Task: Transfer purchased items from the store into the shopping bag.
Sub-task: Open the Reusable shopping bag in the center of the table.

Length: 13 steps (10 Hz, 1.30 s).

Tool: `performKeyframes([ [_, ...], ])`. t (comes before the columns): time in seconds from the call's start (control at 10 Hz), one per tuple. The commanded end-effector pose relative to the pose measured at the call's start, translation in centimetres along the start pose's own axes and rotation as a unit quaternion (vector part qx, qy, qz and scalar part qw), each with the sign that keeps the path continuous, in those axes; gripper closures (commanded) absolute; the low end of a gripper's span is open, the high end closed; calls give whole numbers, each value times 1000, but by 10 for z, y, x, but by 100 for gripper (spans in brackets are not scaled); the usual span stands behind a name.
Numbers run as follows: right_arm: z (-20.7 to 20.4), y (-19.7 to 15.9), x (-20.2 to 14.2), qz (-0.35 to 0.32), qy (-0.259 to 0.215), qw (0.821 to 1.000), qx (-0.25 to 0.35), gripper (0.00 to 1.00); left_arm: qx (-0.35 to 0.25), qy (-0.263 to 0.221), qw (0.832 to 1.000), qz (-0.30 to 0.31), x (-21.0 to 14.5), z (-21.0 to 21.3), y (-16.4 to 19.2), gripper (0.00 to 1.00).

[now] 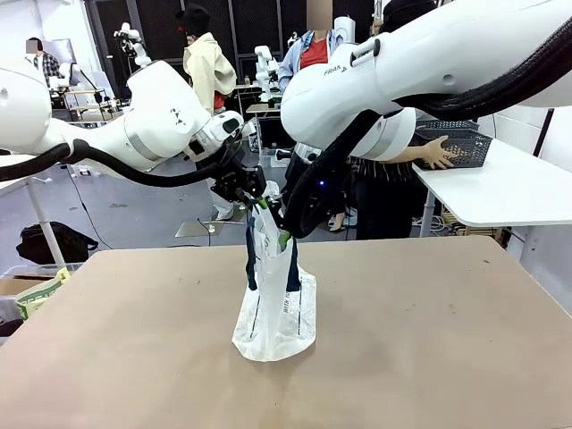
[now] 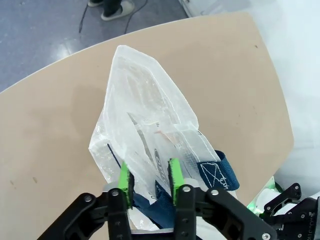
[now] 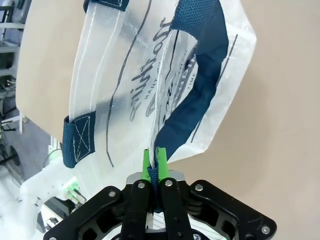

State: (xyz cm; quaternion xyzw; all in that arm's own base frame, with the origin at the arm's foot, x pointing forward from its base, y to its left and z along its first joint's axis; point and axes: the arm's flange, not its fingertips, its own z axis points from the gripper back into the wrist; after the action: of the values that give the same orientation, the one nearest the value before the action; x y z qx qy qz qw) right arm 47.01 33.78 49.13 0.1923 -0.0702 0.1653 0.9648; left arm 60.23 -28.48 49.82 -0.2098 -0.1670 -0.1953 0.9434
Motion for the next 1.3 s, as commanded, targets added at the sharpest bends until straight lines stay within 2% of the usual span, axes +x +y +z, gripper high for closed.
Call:
performKeyframes([
  [0.0, -3, 0, 2, -10, -6, 1000, -10, 100, 16, 11, 1000, 8, -4, 4, 0, 100],
  [0.4, 5, -12, 0, -34, -13, 999, -34, 100, 42, 8, 999, 8, -13, 20, 12, 100],
  [0.7, 15, -16, 4, -52, -27, 997, -42, 100, 98, 11, 995, 22, -45, 59, 47, 100],
  [0.9, 15, -11, 7, -67, -39, 994, -75, 100, 111, -8, 993, 39, -67, 89, 76, 100],
  [1.2, 5, -10, 10, -78, -33, 993, -83, 100, 114, -35, 991, 58, -95, 113, 121, 100],
])
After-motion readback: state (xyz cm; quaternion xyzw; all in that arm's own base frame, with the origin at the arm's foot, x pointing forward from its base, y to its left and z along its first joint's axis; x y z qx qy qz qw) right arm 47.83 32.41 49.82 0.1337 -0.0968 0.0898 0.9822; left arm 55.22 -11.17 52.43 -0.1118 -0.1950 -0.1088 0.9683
